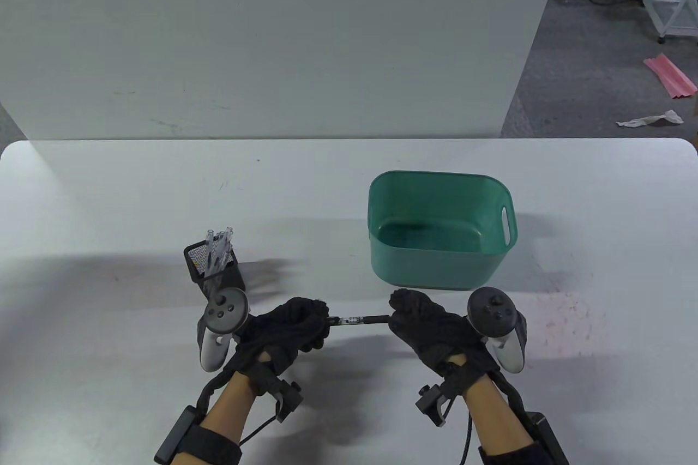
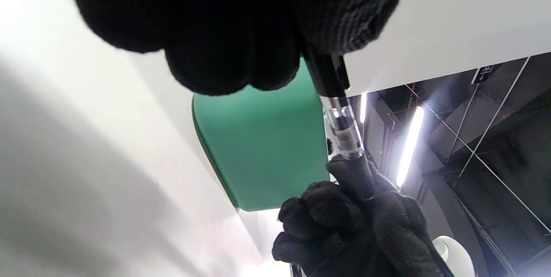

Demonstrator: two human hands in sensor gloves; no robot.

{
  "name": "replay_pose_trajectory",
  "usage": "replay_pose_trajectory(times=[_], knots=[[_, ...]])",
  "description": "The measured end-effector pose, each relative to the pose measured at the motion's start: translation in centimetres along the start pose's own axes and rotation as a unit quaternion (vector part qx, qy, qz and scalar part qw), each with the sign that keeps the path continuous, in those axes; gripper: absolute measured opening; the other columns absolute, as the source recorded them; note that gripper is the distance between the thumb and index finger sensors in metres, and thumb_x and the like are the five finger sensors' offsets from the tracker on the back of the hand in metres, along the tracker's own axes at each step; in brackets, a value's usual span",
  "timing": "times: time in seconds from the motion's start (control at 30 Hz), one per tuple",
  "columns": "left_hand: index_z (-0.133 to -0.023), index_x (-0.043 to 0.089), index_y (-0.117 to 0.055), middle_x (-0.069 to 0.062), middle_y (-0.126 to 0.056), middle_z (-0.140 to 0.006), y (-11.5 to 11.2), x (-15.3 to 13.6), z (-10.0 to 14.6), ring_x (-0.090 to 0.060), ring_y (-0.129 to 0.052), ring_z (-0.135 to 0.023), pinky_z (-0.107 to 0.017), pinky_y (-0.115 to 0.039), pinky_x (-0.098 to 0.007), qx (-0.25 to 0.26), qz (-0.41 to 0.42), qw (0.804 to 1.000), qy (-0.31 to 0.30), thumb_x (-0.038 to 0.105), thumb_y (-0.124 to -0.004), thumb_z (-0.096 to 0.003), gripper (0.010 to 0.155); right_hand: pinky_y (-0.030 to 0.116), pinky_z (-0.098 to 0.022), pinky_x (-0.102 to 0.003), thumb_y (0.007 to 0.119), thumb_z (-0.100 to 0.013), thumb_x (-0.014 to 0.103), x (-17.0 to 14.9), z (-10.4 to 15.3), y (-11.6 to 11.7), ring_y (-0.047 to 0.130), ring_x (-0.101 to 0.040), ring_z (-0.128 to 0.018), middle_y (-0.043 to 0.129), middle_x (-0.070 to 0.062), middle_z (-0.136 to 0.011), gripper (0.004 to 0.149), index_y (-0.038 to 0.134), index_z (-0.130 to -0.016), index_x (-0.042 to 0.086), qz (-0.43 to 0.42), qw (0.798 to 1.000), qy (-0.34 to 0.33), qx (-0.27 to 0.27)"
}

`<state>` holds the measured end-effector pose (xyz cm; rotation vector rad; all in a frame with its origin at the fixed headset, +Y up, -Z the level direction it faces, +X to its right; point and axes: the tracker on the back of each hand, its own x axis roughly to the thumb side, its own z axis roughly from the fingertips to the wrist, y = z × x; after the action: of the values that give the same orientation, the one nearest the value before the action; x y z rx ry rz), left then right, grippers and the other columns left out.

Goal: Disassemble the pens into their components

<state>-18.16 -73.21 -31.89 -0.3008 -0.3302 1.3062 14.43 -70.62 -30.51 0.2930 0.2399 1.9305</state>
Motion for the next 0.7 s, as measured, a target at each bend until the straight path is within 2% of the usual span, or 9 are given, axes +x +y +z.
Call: replay_pose_trajectory(times=[0.1,0.2,0.37,0.7], knots=[[-0.088,0.030,-0.079,-0.005,-0.097,-0.080,0.0,0.0,0.0,-0.024,-0.105,-0.057,-0.048,-0.087,-0.050,-0.001,-0.002,1.000,-0.001,0.040,-0.081,-0.0494,0.040,0.076,-0.048,-0.057,0.071,-0.055,0.054,-0.2,-0.1,0.1,0.091,-0.039,-0.064,0.091,-0.014,-0.068,0.058,0.075,-0.089,0.008,-0.008,1.000,0.011,-0.007],[-0.088,0.030,-0.079,-0.005,-0.097,-0.080,0.0,-0.1,0.0,-0.024,-0.105,-0.057,-0.048,-0.087,-0.050,-0.003,0.000,1.000,0.000,0.040,-0.081,-0.0493,0.040,0.079,-0.042,-0.055,0.072,-0.056,0.048,0.0,-0.2,0.2,0.095,-0.036,-0.054,0.095,-0.011,-0.056,0.048,0.083,-0.079,0.007,-0.004,1.000,0.008,-0.006],[-0.088,0.030,-0.079,-0.005,-0.097,-0.080,0.1,0.0,0.0,-0.024,-0.105,-0.057,-0.047,-0.087,-0.050,-0.002,0.005,1.000,0.002,0.040,-0.081,-0.0495,0.040,0.077,-0.045,-0.056,0.075,-0.055,0.043,0.1,-0.2,-0.1,0.092,-0.037,-0.060,0.093,-0.012,-0.063,0.045,0.079,-0.085,0.009,-0.022,1.000,-0.011,-0.016],[-0.089,0.030,-0.078,-0.005,-0.096,-0.081,0.8,-0.7,0.1,-0.025,-0.104,-0.058,-0.048,-0.086,-0.051,0.008,0.021,1.000,0.014,0.039,-0.081,-0.0494,0.040,0.076,-0.048,-0.056,0.075,-0.055,0.042,0.2,0.1,-1.0,0.090,-0.038,-0.065,0.090,-0.013,-0.070,0.048,0.074,-0.090,0.010,-0.003,0.999,-0.014,-0.033]])
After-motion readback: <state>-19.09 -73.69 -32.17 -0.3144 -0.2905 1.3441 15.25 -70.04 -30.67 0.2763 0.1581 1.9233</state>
